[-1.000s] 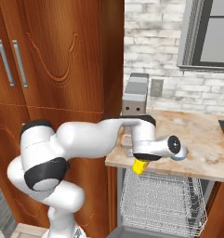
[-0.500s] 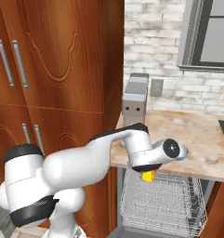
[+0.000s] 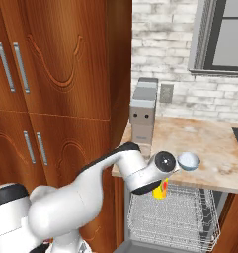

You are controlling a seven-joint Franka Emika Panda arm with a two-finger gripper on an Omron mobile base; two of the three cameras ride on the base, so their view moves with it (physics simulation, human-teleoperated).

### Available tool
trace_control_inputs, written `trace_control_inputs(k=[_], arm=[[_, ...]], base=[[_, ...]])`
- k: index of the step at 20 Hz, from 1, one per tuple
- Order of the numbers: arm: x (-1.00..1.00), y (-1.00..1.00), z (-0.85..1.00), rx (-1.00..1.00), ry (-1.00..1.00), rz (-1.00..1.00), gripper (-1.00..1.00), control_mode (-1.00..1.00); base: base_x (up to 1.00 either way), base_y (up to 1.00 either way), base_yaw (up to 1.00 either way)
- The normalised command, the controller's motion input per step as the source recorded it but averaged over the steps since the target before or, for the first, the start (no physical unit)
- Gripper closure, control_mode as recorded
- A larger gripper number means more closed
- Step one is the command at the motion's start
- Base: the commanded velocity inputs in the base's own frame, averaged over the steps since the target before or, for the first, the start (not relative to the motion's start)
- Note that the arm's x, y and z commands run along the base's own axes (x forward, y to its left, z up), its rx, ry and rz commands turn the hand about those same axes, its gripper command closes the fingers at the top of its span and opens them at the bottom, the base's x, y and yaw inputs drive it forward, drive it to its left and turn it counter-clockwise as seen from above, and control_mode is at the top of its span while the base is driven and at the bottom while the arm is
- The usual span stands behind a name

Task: Pick up the cup and bowl from the counter, place them in the dishwasher, and close the dishwasher door.

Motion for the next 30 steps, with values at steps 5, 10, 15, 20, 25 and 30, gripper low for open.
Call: trace_control_inputs(k=[5,10,15,20,25,30], arm=[[-0.3,-0.1,-0.01,0.21,0.0,-0.22,1.0,-1.0],[-0.05,-0.07,-0.04,0.17,0.08,-0.35,1.0,-1.0],[-0.02,-0.1,0.0,0.21,0.04,-0.37,1.0,-1.0],[-0.28,-0.3,0.0,0.44,-0.06,-0.2,1.0,-1.0],[-0.06,-0.17,-0.2,0.3,-0.03,-0.24,1.0,-1.0],[0.01,-0.1,-0.4,0.17,0.0,-0.21,1.0,-1.0]], base=[[0.0,0.0,0.0],[0.0,0.0,0.0],[0.0,0.0,0.0],[0.0,0.0,0.0],[0.0,0.0,0.0],[0.0,0.0,0.0]])
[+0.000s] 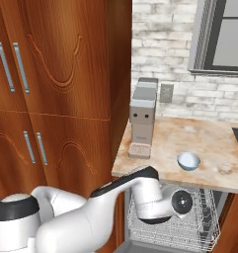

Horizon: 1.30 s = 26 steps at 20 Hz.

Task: Pick up the cup and bowl from the counter, place them in the dishwasher, and close the dishwasher door.

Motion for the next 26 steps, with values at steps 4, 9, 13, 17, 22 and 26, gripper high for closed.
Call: trace_control_inputs(k=[4,9,13,17,22,26], arm=[[0.11,-0.17,-0.53,0.11,0.0,-0.15,1.0,-1.0],[0.2,-0.42,-0.51,0.16,0.0,-0.07,1.0,-1.0],[0.19,-0.47,-0.44,0.13,0.0,-0.04,1.0,-1.0],[0.12,-0.45,-0.43,0.1,0.0,-0.02,1.0,-1.0],[0.23,-0.36,-0.46,0.04,0.0,-0.01,1.0,-1.0],[0.4,-0.26,-0.48,0.0,0.0,-0.02,1.0,-1.0]], base=[[0.0,0.0,0.0],[0.0,0.0,0.0],[0.0,0.0,0.0],[0.0,0.0,0.0],[0.0,0.0,0.0],[0.0,0.0,0.0]])
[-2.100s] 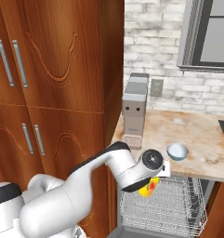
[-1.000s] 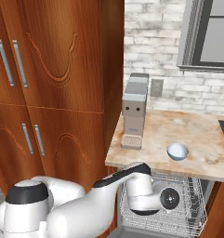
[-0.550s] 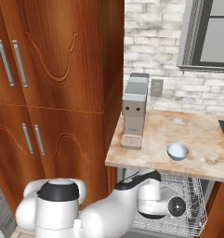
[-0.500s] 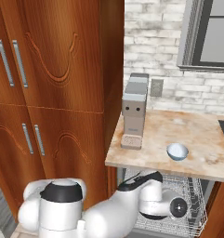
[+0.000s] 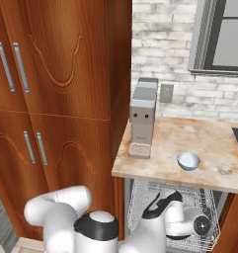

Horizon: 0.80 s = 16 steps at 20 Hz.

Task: Pick up the cup and bowl from the counter, place them in the dishwasher, and close the dishwasher door.

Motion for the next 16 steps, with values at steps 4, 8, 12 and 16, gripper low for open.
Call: trace_control_inputs(k=[4,8,12,16], arm=[[0.51,-0.22,-0.56,0.0,0.0,-0.01,1.0,-1.0],[0.42,-0.18,-0.76,0.0,0.05,-0.01,1.0,-1.0],[0.13,-0.21,-0.66,0.0,0.1,-0.06,1.0,-1.0],[0.18,-0.25,-0.39,0.0,0.08,-0.07,1.0,-1.0]], base=[[0.0,0.0,0.0],[0.0,0.0,0.0],[0.0,0.0,0.0],[0.0,0.0,0.0]])
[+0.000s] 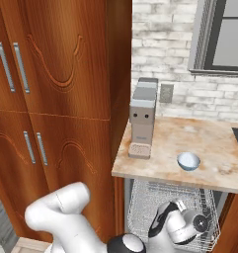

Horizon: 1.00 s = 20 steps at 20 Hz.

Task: Pick up the cup and bowl from the counter, place them in the dishwasher, and close the dishwasher door.

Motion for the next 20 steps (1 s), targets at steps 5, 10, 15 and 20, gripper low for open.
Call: trace_control_inputs(k=[5,10,15,20], arm=[[0.36,-0.23,-0.49,0.0,0.11,-0.05,1.0,-1.0],[0.39,-0.27,-0.54,0.0,0.07,-0.01,1.0,-1.0],[0.22,-0.31,-0.58,0.0,0.01,0.0,1.0,-1.0],[-0.01,-0.29,-0.66,0.0,0.0,0.0,-1.0,-1.0]], base=[[0.0,0.0,0.0],[0.0,0.0,0.0],[0.0,0.0,0.0],[0.0,0.0,0.0]])
